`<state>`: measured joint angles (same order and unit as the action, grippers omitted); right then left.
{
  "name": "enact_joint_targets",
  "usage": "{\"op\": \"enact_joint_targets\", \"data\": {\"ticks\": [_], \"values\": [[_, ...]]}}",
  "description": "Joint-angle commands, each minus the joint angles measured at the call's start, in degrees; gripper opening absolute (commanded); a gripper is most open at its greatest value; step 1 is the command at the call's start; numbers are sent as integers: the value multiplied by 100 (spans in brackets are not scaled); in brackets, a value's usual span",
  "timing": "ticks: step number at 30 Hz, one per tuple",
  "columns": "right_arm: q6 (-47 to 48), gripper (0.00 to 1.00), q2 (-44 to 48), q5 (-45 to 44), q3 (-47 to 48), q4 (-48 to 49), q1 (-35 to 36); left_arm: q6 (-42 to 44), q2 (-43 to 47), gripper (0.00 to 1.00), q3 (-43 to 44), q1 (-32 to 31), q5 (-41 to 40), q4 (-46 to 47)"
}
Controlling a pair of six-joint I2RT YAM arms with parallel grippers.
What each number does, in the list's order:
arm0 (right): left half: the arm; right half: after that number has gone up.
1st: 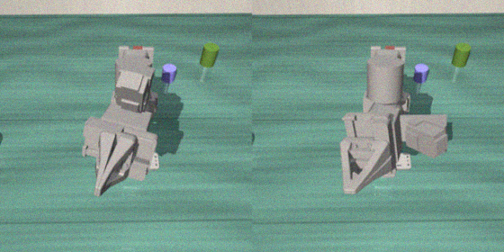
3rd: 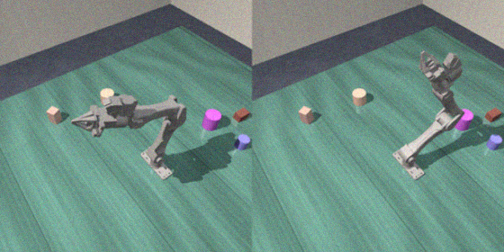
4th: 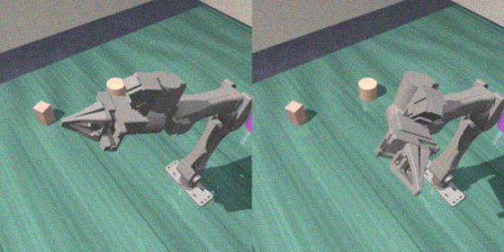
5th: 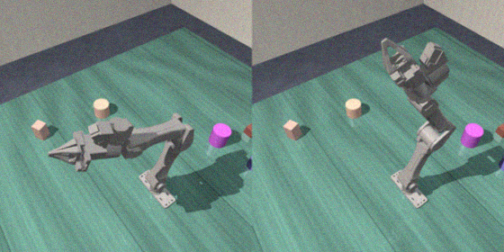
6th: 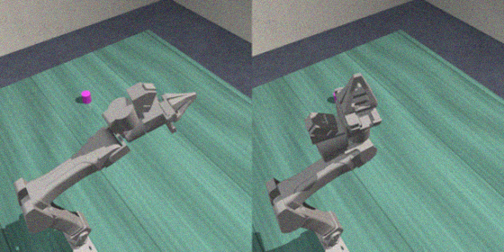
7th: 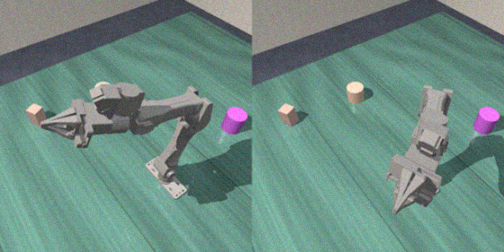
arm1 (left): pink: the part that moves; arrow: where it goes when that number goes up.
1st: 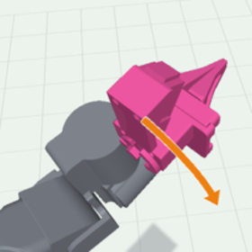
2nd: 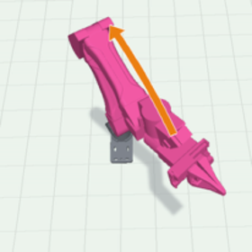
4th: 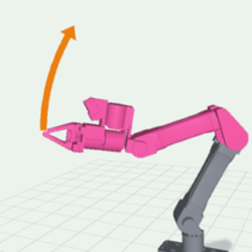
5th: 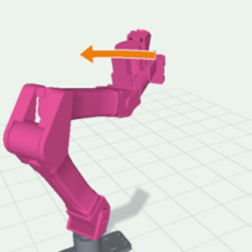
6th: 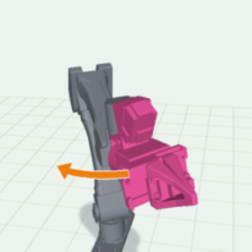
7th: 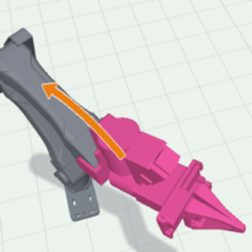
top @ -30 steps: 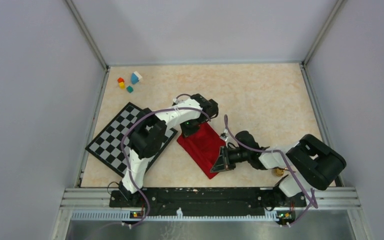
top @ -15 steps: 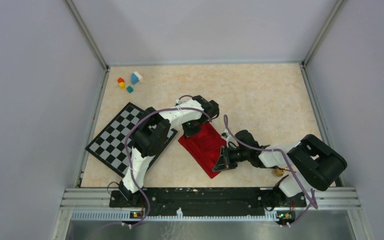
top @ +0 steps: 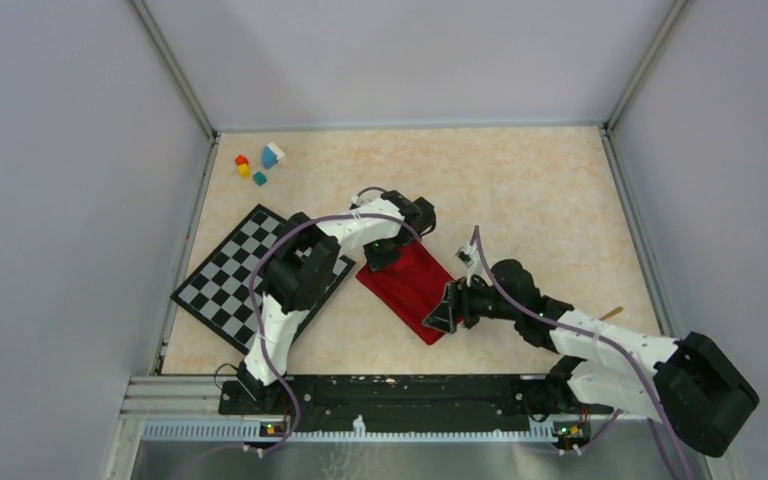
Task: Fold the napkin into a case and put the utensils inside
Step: Fold the lower triangle-folded napkin at the center of the board, then smooth out the 2/3-rectangle-folded napkin at the center of the board.
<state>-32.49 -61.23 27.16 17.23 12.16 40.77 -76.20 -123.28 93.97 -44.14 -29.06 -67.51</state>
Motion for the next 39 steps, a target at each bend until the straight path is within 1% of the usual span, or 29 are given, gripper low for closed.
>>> {"op": "enact_joint_targets", "data": {"ticks": [1,3,5,8,12,16,17,22,24,26,27,30,32,33,34,36,39], "values": [[737,73,195,-1235,191,-216,356,109,93,0,-68,37,-186,146],[897,73,1,-1658,358,-326,476,138,102,0,-68,35,-149,182],[964,73,-174,-1799,442,-238,501,149,103,0,-82,30,-129,192],[953,71,-434,-1779,604,-198,508,192,152,0,-132,28,-89,234],[824,71,-488,-1779,495,45,524,242,268,0,-234,28,-57,312],[628,63,-809,-1494,472,194,519,281,334,0,-303,28,25,400],[585,60,-904,-1459,456,239,519,289,336,0,-309,28,38,409],[464,36,-1037,-1408,430,392,519,319,372,0,-293,19,82,453],[453,22,-1018,-1515,483,266,519,341,395,0,-290,19,112,483],[440,4,-1014,-1570,498,177,519,442,439,0,-292,24,193,597],[425,0,-1011,-1584,487,162,524,585,479,0,-304,26,270,731],[330,0,-955,-1680,381,100,519,1188,826,0,-564,28,581,1431],[251,0,-867,-1755,293,85,519,1452,1200,17,-951,28,746,1982],[220,0,-829,-1765,260,84,519,1556,1375,27,-1093,27,820,2191],[203,0,-799,-1786,231,91,519,1611,1534,41,-1203,34,879,2356],[176,0,-794,-1823,203,118,519,1765,1772,62,-1376,37,1025,2591],[126,0,-841,-1800,200,150,519,1945,2076,88,-1489,37,1262,2735]]}}
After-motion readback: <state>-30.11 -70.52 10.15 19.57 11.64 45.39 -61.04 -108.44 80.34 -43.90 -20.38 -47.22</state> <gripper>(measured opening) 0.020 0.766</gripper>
